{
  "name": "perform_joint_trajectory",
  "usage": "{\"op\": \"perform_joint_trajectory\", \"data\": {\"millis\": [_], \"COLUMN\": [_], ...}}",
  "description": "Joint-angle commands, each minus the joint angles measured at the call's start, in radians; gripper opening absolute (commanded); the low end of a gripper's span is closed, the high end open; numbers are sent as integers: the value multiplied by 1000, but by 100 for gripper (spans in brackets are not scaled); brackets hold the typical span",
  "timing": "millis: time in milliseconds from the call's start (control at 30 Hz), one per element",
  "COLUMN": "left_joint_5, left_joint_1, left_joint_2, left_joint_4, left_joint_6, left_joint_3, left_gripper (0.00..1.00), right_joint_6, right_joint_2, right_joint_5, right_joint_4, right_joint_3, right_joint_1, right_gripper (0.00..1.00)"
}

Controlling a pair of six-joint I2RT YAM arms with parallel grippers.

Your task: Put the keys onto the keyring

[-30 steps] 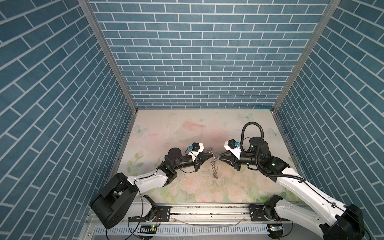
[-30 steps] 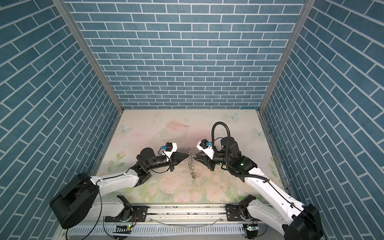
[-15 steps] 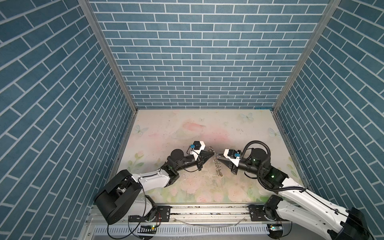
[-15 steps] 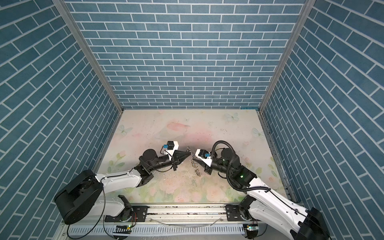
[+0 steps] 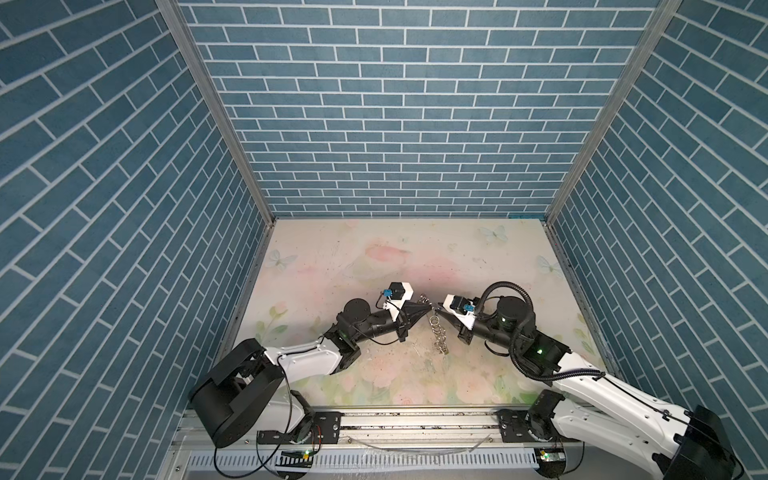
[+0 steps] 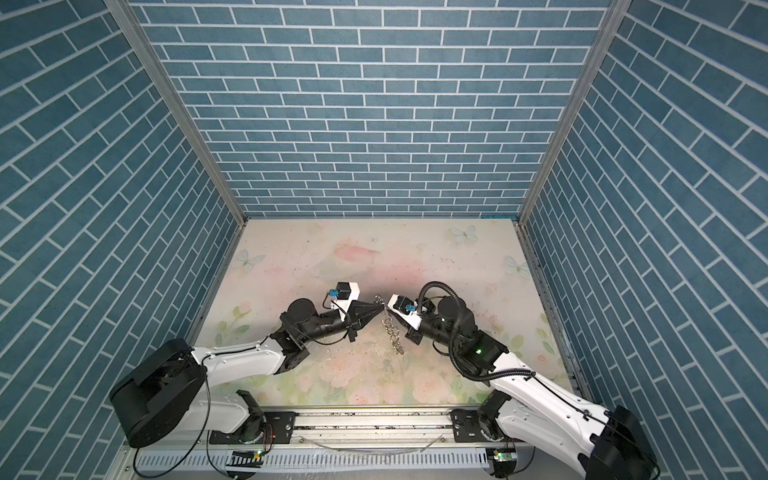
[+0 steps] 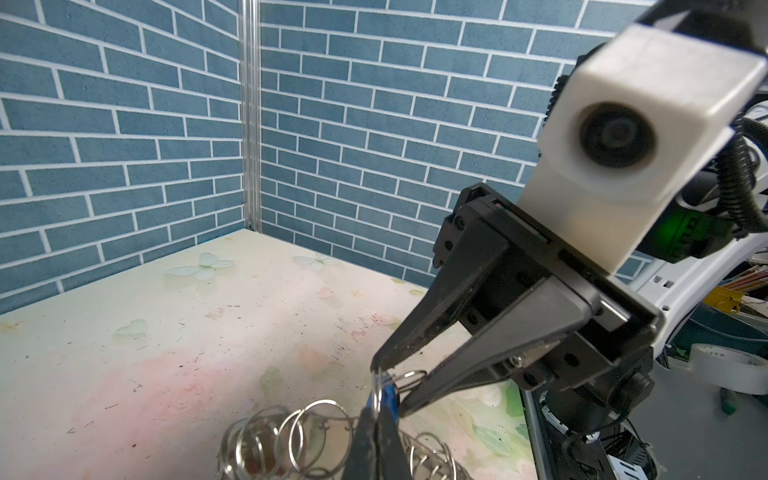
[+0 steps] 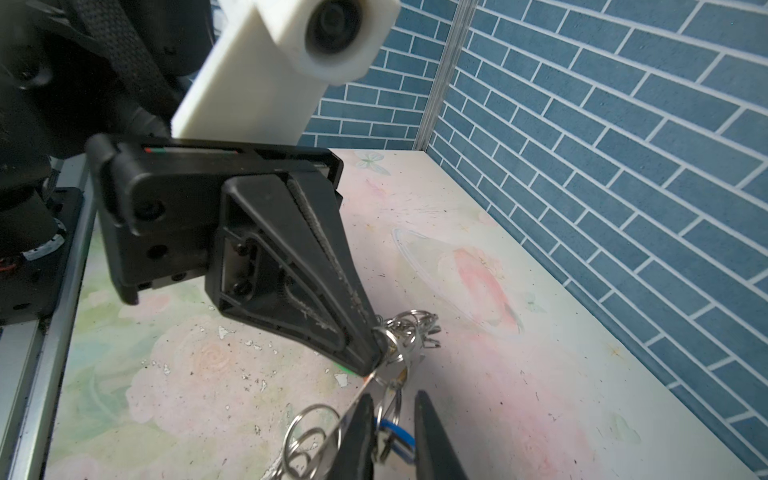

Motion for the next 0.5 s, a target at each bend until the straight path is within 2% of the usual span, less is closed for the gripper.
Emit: {"op": "perform_joint_trajectory", "data": {"millis": [0,200,467], "left_joint_5": [-8,-82,-266], "left_joint_1": [-8,-24,-77], "left_joint_2": [0,-2,61], "left_joint_4": [68,78,205], "left_joint_6": [-8,-7,-34], "left_joint_3": [34,31,30], "left_gripper": [0,0,0], "right_joint_6": [-6,24,103], "right_joint_2": [3,10,61], "right_joint_5": [23,9,-24], "right_joint_4": [4,-25,-11], "right_joint_3": [7,29,63], "right_joint_1": [4,5,24], "right_gripper": [12,2,1]}}
